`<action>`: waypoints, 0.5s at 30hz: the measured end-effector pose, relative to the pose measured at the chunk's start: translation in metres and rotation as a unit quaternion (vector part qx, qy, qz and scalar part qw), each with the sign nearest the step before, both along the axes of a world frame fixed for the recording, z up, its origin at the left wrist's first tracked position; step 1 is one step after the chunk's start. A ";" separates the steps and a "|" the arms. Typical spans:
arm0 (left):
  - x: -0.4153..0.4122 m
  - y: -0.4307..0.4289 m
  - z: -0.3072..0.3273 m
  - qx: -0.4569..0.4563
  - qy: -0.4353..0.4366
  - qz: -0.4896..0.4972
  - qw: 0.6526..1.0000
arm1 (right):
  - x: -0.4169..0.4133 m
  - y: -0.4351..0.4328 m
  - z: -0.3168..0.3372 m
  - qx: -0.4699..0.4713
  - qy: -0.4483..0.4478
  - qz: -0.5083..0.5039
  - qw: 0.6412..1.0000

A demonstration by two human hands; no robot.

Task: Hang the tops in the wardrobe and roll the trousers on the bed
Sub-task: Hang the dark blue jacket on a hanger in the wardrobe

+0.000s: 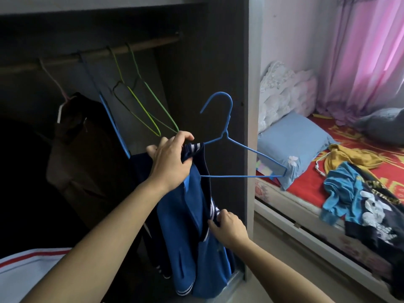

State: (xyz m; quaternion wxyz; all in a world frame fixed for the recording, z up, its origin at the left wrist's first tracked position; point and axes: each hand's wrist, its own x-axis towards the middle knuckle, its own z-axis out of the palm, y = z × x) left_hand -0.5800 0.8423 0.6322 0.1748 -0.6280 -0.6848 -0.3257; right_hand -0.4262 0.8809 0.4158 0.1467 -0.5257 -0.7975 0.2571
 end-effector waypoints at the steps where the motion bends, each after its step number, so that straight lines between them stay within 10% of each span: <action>1: -0.004 -0.004 0.001 -0.001 0.005 0.005 1.000 | -0.003 0.003 0.000 0.008 0.002 0.003 1.000; 15: -0.104 -0.057 -0.048 -0.161 -0.014 0.114 0.980 | 0.034 0.085 0.067 0.023 0.190 -0.098 0.977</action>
